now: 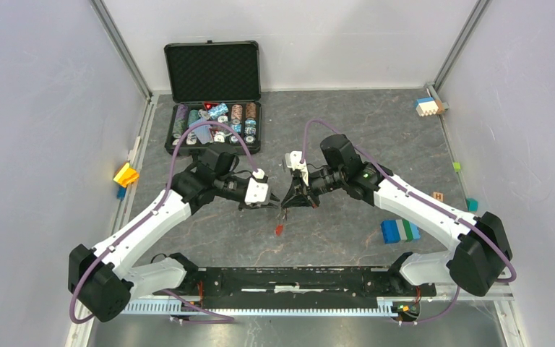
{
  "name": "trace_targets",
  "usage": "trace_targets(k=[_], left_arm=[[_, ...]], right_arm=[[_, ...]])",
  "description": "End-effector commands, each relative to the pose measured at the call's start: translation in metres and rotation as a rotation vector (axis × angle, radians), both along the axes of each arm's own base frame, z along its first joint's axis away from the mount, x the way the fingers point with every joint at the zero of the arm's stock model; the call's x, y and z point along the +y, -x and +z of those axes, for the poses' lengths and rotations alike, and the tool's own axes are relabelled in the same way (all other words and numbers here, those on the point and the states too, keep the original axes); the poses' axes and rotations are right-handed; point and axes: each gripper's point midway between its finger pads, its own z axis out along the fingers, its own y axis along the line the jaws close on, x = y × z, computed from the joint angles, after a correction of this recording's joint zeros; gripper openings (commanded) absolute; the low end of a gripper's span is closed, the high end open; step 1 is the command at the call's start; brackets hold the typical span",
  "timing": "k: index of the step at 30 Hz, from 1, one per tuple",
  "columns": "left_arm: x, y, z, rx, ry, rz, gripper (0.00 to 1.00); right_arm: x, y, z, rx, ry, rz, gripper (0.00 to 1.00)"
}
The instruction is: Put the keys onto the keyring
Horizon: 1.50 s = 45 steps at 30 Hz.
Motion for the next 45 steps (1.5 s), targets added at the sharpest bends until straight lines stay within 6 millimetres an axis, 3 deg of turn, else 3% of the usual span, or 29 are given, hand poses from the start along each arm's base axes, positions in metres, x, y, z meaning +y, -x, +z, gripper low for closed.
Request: trace_targets(k=[1, 24, 29, 39, 41, 45], left_arm=[[-0.009, 0.002, 0.016, -0.040, 0.048, -0.063, 0.29], [-0.013, 0.007, 0.014, -0.001, 0.052, -0.086, 0.16], [-0.014, 0.007, 0.015, 0.003, 0.053, -0.089, 0.02], [-0.021, 0.010, 0.021, 0.091, 0.165, -0.055, 0.02], [-0.021, 0.012, 0.021, 0.123, 0.191, -0.057, 0.02], [-0.020, 0.014, 0.022, 0.142, 0.229, -0.068, 0.02]], right_arm=[[0.010, -0.007, 0.028, -0.066, -0.070, 0.005, 0.00], [0.010, -0.008, 0.025, -0.064, -0.066, 0.003, 0.00], [0.011, -0.008, 0.024, -0.058, -0.065, 0.002, 0.00], [0.008, -0.010, 0.030, -0.086, -0.076, -0.010, 0.00], [0.006, -0.011, 0.033, -0.093, -0.081, -0.014, 0.05], [-0.001, -0.011, 0.042, -0.119, -0.102, -0.017, 0.27]])
